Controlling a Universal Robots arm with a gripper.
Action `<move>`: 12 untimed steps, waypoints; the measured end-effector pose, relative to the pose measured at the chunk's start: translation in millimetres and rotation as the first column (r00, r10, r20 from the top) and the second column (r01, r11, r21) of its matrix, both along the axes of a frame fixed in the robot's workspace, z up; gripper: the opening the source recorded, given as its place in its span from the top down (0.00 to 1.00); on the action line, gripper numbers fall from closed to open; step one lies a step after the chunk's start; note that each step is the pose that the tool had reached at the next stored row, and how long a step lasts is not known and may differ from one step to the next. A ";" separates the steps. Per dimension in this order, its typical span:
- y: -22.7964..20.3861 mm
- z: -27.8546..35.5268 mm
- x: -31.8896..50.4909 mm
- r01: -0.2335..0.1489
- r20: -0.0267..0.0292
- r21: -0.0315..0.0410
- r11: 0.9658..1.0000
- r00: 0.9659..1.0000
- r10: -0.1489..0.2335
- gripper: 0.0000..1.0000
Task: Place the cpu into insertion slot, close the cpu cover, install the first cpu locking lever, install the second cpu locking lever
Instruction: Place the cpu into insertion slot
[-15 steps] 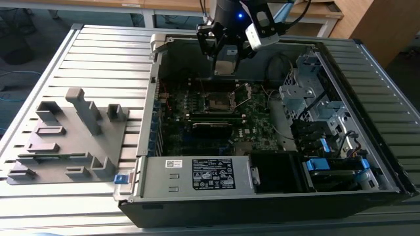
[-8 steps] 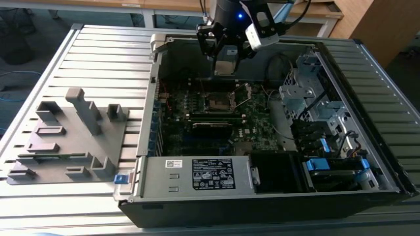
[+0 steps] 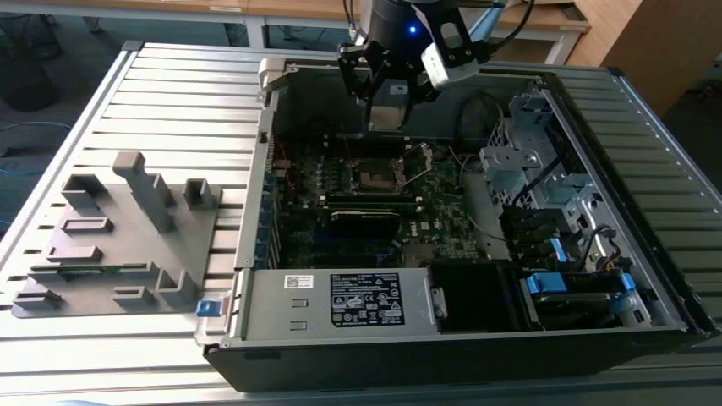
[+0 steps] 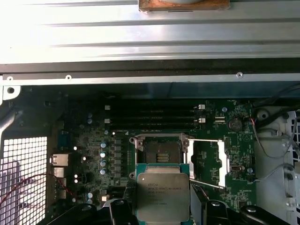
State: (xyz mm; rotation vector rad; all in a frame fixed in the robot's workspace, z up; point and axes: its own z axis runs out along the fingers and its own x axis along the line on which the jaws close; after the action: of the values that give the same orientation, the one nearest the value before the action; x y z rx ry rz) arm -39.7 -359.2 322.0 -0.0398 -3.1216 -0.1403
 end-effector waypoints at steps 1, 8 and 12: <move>0.0 -1.8 0.0 0.000 0.000 0.000 1.000 1.000 0.000 0.46; 0.1 -13.9 0.0 0.000 0.001 0.000 1.000 1.000 0.000 0.46; 0.1 -21.3 0.0 0.000 0.001 0.000 1.000 1.000 0.000 0.46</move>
State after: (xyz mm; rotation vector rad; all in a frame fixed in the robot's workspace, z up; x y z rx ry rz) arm -39.7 -359.1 300.7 -0.0391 -3.1230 -0.1404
